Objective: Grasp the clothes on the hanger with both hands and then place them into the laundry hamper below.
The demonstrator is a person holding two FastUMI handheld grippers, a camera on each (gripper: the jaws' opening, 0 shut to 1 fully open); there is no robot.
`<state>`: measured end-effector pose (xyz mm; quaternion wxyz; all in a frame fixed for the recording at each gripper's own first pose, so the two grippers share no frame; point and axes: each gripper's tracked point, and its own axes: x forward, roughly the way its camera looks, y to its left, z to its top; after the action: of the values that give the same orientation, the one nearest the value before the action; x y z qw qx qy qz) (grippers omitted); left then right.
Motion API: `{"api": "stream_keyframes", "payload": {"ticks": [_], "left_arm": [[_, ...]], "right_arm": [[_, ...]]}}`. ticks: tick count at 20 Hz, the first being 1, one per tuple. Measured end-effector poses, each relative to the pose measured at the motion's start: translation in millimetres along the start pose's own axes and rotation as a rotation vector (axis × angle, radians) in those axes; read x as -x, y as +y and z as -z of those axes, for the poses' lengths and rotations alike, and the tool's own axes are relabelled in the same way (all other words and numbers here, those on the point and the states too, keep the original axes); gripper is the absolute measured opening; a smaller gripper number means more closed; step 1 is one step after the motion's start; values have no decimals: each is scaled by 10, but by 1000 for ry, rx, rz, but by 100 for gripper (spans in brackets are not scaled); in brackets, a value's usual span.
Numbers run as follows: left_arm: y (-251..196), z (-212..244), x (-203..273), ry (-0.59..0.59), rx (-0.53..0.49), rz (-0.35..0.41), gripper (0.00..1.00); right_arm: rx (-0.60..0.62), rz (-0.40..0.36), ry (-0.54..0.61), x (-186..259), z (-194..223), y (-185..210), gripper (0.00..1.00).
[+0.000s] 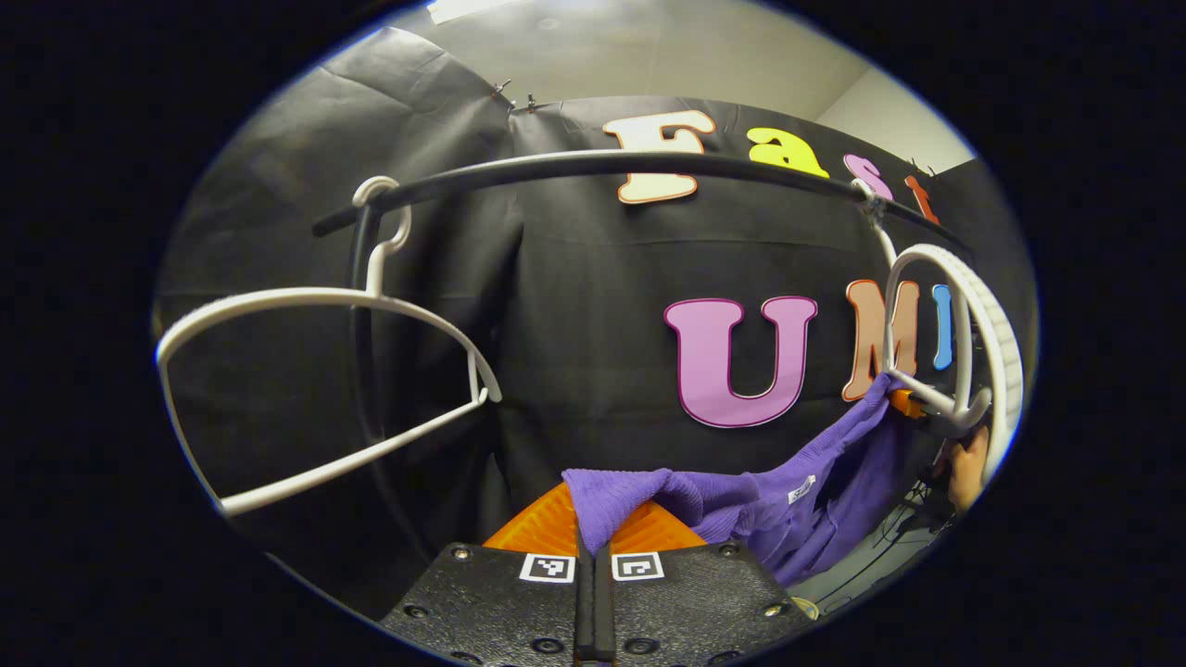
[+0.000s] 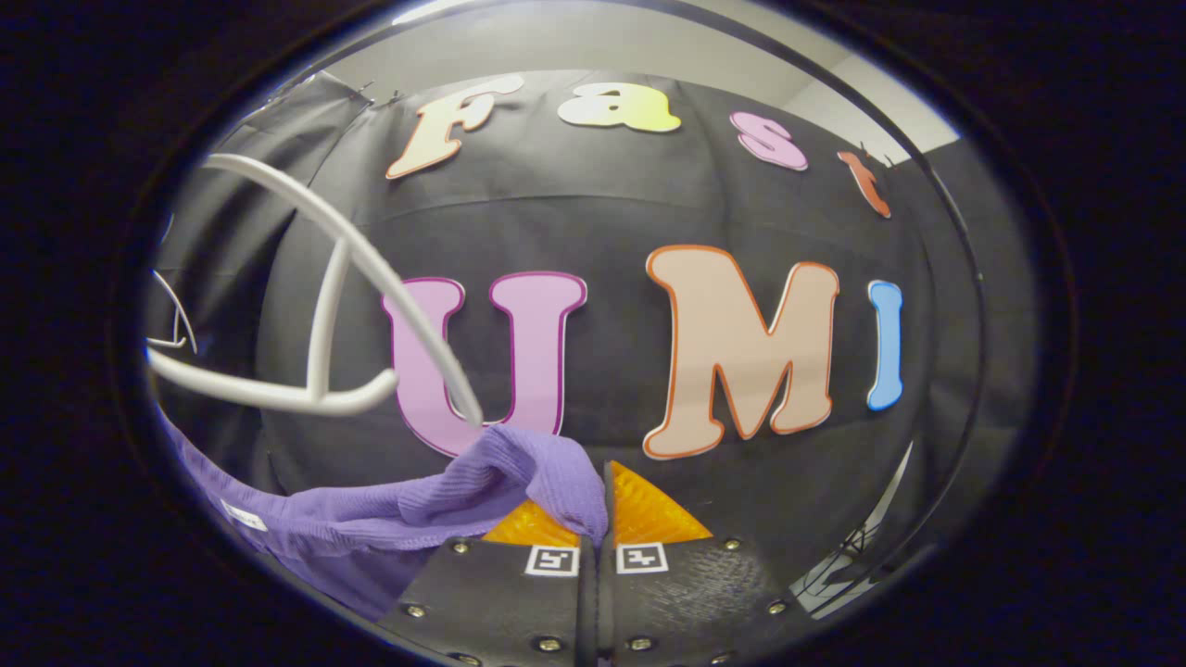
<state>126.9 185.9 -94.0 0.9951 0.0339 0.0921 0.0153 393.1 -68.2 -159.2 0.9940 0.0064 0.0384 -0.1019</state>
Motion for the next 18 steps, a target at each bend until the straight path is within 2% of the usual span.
{"api": "stream_keyframes", "payload": {"ticks": [3,7,12,14,15,18], "left_arm": [[60,209,46,-6,-6,-46,0],[7,410,283,-31,35,-99,0],[-362,584,614,-24,81,-69,0],[-440,669,687,-1,71,-65,0],[-490,684,743,2,86,-60,0],[-708,643,847,-12,79,-38,0]], "right_arm": [[-52,-23,44,271,277,42,0],[-126,-56,54,745,451,120,0],[-222,-96,54,1314,466,158,1],[-239,-148,47,1560,402,248,0],[-239,-162,37,1672,359,266,4],[-256,-186,2,2025,185,325,0]]}}
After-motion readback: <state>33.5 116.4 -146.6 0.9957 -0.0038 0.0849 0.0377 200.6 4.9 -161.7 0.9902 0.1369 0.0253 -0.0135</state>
